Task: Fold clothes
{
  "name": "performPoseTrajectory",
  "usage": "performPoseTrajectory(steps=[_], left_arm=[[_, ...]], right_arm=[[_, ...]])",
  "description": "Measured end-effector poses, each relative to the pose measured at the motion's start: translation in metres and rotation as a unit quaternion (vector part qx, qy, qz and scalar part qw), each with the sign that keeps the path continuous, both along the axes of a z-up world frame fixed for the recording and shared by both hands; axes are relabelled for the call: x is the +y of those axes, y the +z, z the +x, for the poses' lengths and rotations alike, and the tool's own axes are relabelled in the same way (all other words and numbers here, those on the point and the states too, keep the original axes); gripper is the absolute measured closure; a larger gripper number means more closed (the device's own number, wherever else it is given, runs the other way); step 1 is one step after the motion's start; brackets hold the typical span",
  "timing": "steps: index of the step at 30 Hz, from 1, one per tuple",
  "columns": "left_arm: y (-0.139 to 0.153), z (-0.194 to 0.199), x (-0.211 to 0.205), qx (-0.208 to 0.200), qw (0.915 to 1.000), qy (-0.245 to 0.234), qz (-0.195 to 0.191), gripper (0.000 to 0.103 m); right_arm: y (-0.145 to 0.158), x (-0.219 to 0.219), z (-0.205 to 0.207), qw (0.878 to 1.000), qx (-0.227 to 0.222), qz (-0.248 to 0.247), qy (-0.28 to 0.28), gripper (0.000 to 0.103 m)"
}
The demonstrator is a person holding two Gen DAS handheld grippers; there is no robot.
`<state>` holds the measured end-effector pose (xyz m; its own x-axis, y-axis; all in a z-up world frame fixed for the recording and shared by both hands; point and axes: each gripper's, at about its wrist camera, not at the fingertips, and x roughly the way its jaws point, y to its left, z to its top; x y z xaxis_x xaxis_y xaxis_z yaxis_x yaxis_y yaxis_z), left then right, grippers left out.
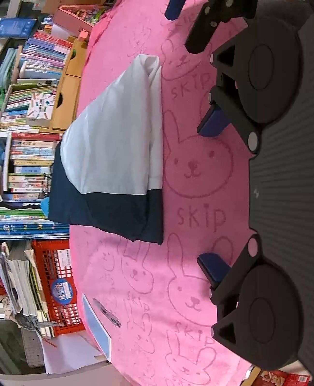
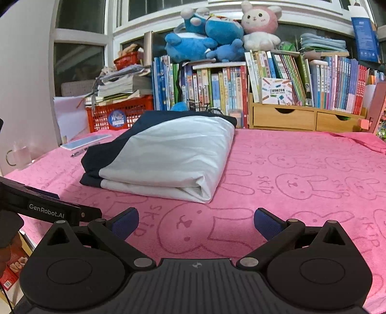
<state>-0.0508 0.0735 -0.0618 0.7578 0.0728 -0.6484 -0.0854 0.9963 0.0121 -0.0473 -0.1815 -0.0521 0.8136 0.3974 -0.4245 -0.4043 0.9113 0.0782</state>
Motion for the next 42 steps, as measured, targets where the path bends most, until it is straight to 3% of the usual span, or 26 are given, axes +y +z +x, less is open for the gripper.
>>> performPoseTrajectory(steps=[7,13,24,42], left_arm=[[-0.007,-0.003,-0.002,-0.046,0.9988,0.018,0.006,0.0],[-0.007,-0.002,0.001,-0.052,0.9986,0.009,0.007,0.0],[-0.003,0.004,0.007,-0.042,0.9991,-0.004,-0.003,0.0],[-0.003,0.011,0.008,-0.037,0.9993,-0.01,0.003,0.0]], right_arm=[[-0.012,0.004,0.009,1.0,0.026,-0.013,-0.008,0.0],[-0.017,0.007,0.01,1.0,0.012,-0.019,-0.01,0.0],[-0.034,0.011,0.008,0.998,-0.05,-0.006,-0.033,0.0],[-0.033,0.01,0.011,0.999,-0.046,-0.009,-0.021,0.0]])
